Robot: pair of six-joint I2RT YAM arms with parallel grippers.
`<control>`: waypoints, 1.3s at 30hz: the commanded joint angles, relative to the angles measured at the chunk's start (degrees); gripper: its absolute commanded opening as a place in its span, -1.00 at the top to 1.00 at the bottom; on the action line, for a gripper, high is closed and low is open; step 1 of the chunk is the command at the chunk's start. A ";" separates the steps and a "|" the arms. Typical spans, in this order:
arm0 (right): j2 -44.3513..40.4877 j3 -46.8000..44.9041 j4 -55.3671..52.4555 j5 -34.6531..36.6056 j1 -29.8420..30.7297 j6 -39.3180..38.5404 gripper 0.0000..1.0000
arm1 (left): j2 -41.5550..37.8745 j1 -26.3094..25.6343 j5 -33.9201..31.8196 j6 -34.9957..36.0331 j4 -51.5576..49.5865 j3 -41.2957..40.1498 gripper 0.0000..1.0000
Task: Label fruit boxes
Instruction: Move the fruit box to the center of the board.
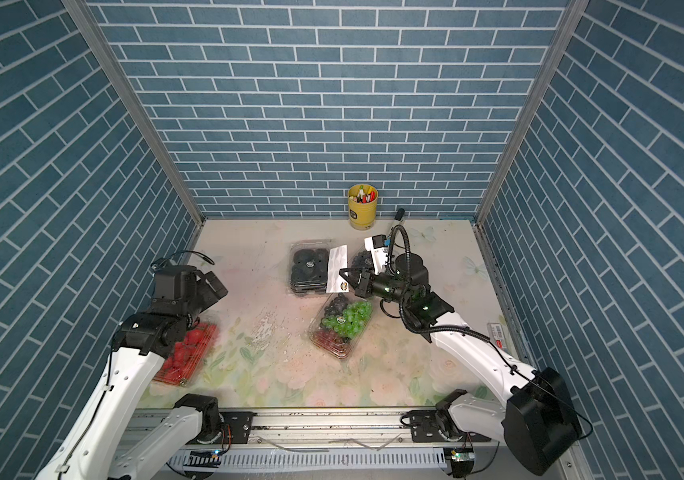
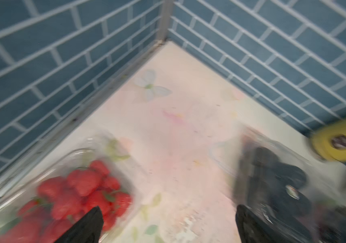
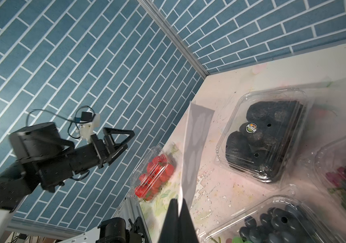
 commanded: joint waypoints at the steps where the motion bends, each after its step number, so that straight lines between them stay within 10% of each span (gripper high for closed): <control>1: -3.02 -1.23 -1.64 0.81 -0.18 -2.60 1.00 | 2.09 9.32 -0.07 2.76 -5.97 -1.21 -0.99; 11: -6.15 -2.34 -2.94 0.00 -0.24 -3.11 1.00 | 16.93 33.58 4.28 3.01 -5.34 0.42 -0.99; 19: -7.26 -2.72 -3.13 -0.03 -0.24 -2.99 1.00 | 21.60 39.55 7.72 0.74 -5.51 -0.77 -0.99; 32: -7.12 -3.10 -1.91 0.00 -0.24 -2.06 1.00 | 16.99 39.25 26.64 -5.68 -3.01 -10.18 -0.89; 39: -6.69 -3.44 -1.36 -0.01 -0.24 -1.88 1.00 | 10.64 30.93 30.32 -11.83 -0.11 -13.17 -0.88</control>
